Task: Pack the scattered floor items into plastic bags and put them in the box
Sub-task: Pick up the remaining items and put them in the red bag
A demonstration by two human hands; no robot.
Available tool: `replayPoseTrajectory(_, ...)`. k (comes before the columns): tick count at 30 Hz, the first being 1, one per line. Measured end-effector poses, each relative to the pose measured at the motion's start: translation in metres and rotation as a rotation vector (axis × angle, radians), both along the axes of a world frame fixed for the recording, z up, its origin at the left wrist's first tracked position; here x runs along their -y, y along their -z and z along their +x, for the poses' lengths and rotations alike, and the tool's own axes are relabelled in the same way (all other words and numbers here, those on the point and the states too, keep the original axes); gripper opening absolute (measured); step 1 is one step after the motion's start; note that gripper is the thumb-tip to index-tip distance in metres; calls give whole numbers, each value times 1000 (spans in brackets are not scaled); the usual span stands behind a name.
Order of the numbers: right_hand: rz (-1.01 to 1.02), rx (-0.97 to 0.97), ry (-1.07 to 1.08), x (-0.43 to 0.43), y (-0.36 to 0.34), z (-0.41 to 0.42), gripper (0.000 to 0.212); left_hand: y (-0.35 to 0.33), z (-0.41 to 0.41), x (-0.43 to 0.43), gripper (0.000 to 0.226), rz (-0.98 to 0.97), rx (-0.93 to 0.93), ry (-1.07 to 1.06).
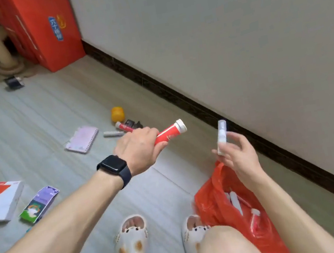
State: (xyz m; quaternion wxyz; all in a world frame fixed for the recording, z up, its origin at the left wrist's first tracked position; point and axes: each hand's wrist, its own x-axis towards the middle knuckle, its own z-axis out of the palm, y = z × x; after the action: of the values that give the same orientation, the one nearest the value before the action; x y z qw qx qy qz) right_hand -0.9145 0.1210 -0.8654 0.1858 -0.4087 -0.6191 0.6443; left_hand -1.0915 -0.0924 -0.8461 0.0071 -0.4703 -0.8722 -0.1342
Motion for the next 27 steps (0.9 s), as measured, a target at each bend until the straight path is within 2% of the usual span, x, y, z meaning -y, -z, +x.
replayPoseTrajectory(3, -220, 152, 286, -26, 69, 80, 34, 8, 39, -50, 38, -206, -100, 291)
replayPoseTrajectory(6, -361, 278, 425, -44, 125, 133, 27, 44, 76, -91, 37, -360, -54, 414)
replayPoseTrajectory(8, -371, 360, 444, -51, 152, 154, 23, 75, 98, -115, 38, -414, 1, 444)
replayPoseTrajectory(11, -280, 481, 411, -51, 172, 165, 21, 119, 127, -141, 40, -436, 73, 450)
replayPoseTrajectory(13, -255, 442, 387, -45, 169, 163, 12, 144, 145, -153, 40, -358, 121, 468)
replayPoseTrajectory(15, -422, 292, 345, -37, 160, 160, 27, 165, 164, -161, 39, -251, 110, 546)
replayPoseTrajectory(17, -528, 178, 305, -33, 154, 158, 25, 180, 180, -168, 33, -170, 58, 572)
replayPoseTrajectory(20, -416, 187, 354, -35, 159, 163, 16, 193, 187, -177, 36, -117, 4, 626)
replayPoseTrajectory(22, -331, 224, 396, -43, 163, 165, 18, 202, 179, -180, 43, -145, -40, 675)
replayPoseTrajectory(25, -190, 287, 472, -63, 176, 171, 9, 207, 164, -184, 47, -160, -131, 656)
replayPoseTrajectory(27, -84, 376, 444, -74, 184, 171, 19, 205, 156, -186, 40, -167, -137, 585)
